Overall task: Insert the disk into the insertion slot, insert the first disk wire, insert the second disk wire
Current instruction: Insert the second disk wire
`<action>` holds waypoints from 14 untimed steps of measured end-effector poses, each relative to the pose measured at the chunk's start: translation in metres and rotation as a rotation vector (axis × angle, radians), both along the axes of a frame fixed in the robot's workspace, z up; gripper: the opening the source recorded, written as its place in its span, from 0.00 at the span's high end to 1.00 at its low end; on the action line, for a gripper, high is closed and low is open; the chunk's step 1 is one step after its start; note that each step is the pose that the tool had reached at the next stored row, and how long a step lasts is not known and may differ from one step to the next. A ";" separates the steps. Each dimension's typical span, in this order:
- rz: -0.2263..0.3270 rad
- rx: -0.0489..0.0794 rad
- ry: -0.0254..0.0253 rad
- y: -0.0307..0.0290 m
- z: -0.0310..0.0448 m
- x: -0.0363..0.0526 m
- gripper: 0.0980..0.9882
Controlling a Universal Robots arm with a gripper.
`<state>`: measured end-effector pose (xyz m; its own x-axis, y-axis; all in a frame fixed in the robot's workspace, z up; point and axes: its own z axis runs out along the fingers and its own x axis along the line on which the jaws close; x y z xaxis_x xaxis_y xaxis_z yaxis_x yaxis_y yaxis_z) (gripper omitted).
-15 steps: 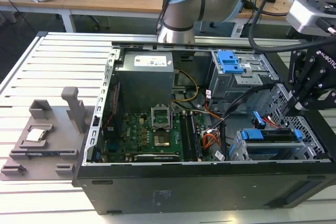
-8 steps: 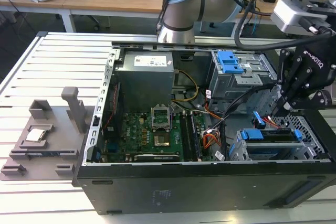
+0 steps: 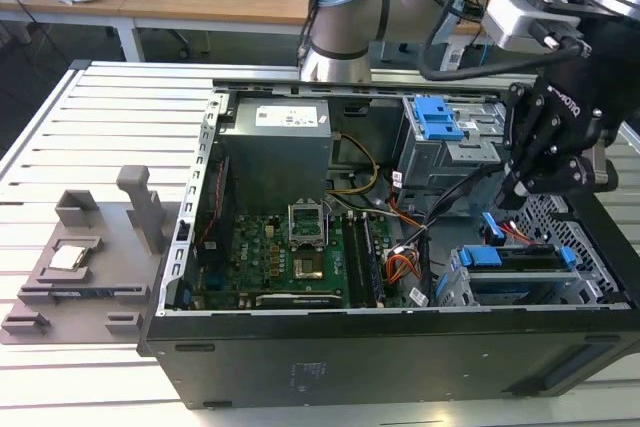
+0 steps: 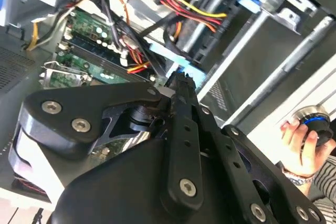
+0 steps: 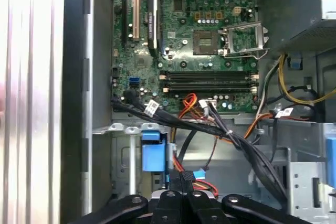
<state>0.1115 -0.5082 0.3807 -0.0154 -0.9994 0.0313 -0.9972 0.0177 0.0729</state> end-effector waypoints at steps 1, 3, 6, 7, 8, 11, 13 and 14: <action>0.000 0.000 0.0000 0.0060 -0.0002 -0.0006 0.99; 0.000 0.000 -0.0001 0.0081 -0.0004 -0.0008 0.99; 0.000 0.000 -0.0001 0.0081 -0.0004 -0.0008 0.99; 0.000 0.000 0.0000 0.0081 -0.0005 -0.0009 0.98; 0.000 0.000 -0.0001 0.0081 -0.0005 -0.0009 0.98; 0.000 0.000 0.0000 0.0081 -0.0006 -0.0008 0.78; 0.000 -0.001 0.0000 0.0081 -0.0007 -0.0009 0.70; 0.000 -0.004 0.0000 0.0081 -0.0012 -0.0008 0.70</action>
<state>0.1107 -0.5001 0.3794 -0.0154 -0.9993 0.0350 -0.9972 0.0179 0.0729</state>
